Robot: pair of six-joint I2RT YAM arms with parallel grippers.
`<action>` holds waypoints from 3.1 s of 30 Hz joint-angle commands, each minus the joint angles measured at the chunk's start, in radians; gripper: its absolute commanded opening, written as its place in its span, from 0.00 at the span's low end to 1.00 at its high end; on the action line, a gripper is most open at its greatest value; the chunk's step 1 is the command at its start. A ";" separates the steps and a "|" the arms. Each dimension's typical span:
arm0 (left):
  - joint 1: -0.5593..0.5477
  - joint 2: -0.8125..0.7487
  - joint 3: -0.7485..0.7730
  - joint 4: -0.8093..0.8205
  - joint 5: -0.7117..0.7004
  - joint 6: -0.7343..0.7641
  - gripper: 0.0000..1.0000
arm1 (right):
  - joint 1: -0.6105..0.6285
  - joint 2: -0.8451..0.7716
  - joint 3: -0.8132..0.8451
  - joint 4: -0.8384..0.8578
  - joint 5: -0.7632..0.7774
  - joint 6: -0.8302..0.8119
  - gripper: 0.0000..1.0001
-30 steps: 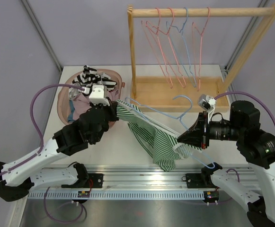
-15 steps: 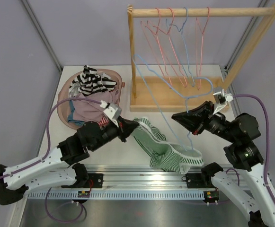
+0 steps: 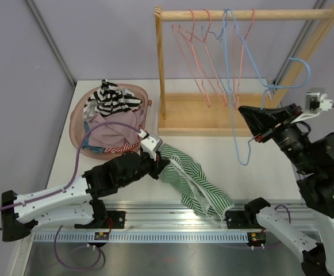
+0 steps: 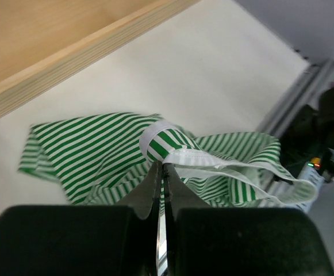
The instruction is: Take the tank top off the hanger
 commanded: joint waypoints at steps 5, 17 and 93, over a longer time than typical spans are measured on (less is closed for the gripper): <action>-0.001 0.068 0.139 -0.303 -0.445 -0.174 0.00 | 0.005 0.120 0.352 -0.666 0.450 -0.130 0.00; 0.022 0.088 0.206 -0.391 -0.417 -0.188 0.42 | -0.017 0.505 0.641 -0.768 0.665 -0.208 0.00; -0.098 0.311 0.327 -0.515 -0.538 -0.254 0.00 | -0.501 0.078 0.206 -0.455 -0.278 -0.117 1.00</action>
